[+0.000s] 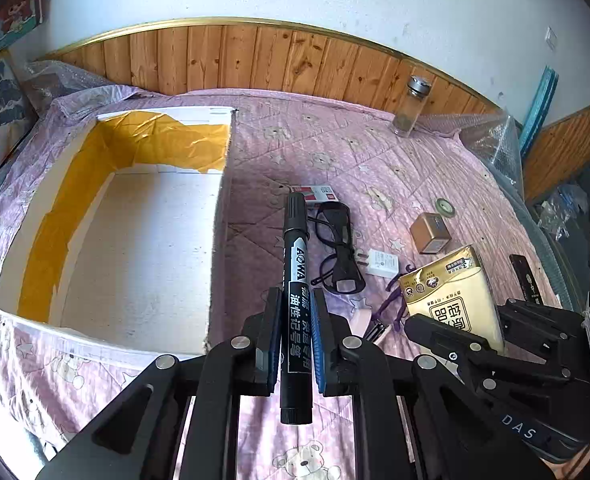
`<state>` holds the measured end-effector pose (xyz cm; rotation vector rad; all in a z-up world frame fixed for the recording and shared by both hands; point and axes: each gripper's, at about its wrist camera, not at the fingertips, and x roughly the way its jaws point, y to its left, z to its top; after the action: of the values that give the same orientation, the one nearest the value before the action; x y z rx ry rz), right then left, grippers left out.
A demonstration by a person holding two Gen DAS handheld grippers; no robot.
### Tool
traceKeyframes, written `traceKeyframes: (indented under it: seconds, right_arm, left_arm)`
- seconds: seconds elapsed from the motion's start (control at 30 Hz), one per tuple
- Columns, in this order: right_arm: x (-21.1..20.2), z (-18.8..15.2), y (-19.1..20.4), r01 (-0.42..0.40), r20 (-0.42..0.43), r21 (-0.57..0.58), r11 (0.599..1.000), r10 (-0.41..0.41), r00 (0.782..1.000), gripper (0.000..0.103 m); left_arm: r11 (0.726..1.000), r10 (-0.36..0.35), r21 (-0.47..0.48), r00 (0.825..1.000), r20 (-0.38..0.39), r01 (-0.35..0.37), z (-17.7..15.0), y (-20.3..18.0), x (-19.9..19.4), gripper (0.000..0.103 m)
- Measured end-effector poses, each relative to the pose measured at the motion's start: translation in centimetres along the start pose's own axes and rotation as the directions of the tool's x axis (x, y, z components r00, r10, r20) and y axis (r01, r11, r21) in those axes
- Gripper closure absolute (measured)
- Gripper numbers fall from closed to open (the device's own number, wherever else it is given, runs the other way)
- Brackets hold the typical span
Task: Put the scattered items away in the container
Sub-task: 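Carry the marker with the left tool while the right tool carries the carton over the box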
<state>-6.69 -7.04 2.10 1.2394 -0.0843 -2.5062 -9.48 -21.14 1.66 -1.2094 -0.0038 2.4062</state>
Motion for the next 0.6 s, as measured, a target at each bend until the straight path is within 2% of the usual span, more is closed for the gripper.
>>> traceKeyframes:
  seconds: [0.17,0.37,0.6]
  right_arm:
    - [0.2,2.1,2.1,-0.03,0.011,-0.018,0.999,0.03,0.999,0.079]
    - [1.2,4.6,4.5,-0.069,0.006,-0.036,0.997,0.07,0.998,0.079]
    - [3.7,8.2,6.6,-0.112,-0.021,-0.058,0.992,0.111,0.994,0.079]
  left_arm:
    - [0.999,-0.013,-0.05,0.999,0.032,0.015,0.7,2.4,-1.1,0.089]
    - [0.998,-0.002,-0.063,0.997,0.073,0.006,2.0,4.7,-2.3,0.089]
    - [0.997,0.025,-0.074,0.997,0.079,-0.019,3.9,7.8,-2.4,0.089]
